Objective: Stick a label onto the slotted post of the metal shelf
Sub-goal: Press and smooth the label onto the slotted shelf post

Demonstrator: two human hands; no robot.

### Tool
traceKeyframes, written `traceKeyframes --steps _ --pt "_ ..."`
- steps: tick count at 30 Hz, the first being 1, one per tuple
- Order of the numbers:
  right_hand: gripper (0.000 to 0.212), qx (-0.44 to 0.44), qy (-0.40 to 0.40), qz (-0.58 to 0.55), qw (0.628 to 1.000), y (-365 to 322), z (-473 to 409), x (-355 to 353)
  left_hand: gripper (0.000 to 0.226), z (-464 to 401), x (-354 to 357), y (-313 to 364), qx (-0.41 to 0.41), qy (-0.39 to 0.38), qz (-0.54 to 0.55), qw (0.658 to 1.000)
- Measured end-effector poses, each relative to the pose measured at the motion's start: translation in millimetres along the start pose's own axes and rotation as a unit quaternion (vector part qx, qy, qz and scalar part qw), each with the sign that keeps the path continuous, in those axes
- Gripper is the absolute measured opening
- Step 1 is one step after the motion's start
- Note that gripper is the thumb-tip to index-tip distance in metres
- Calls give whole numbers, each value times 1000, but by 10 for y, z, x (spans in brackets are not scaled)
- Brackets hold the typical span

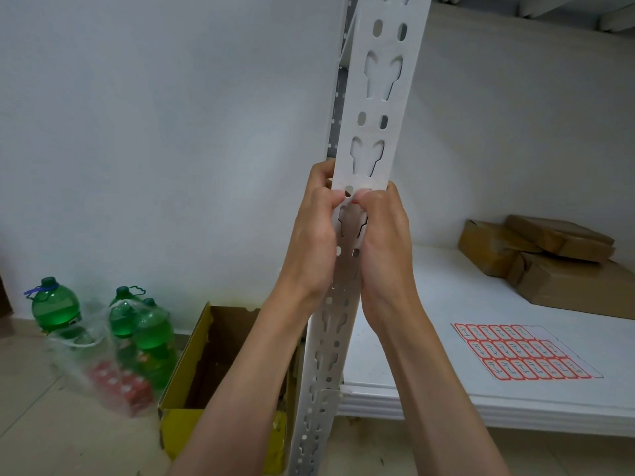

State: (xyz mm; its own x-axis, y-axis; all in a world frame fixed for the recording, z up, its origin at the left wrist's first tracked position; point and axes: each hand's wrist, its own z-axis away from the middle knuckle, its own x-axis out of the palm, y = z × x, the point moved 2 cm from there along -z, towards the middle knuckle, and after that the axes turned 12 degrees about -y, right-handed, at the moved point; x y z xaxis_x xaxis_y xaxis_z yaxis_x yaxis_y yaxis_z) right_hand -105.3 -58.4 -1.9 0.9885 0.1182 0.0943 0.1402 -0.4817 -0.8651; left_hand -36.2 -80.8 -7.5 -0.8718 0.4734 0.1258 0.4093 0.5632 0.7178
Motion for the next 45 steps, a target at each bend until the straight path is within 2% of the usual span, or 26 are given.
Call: traceKeyframes --steps 5,10,18,21,24,32,36,41,45 --pt "16 -5 17 28 999 -4 -32 7 22 12 -3 0 -16 3 -10 1000" --pt "10 6 17 24 1000 -4 -36 -5 21 22 6 15 -13 3 -36 999" --pt "13 11 -16 -73 997 14 -14 0 25 5 10 7 2 0 -15 1000" --pt "10 8 -5 -35 999 -3 -19 -3 27 9 11 8 3 6 -30 1000" --pt "15 3 3 0 1000 -7 -31 0 30 18 11 18 -1 6 -31 1000" --pt "24 5 -4 -7 1000 18 -61 11 27 32 7 18 -5 11 -43 999" --pt "8 17 -2 -37 999 30 -46 9 27 29 8 15 -8 12 -43 999" --pt "30 3 -4 -4 1000 27 -47 21 27 36 15 21 -11 12 -38 999" --pt "29 -3 13 18 1000 21 -68 24 36 33 15 15 -17 18 -28 999"
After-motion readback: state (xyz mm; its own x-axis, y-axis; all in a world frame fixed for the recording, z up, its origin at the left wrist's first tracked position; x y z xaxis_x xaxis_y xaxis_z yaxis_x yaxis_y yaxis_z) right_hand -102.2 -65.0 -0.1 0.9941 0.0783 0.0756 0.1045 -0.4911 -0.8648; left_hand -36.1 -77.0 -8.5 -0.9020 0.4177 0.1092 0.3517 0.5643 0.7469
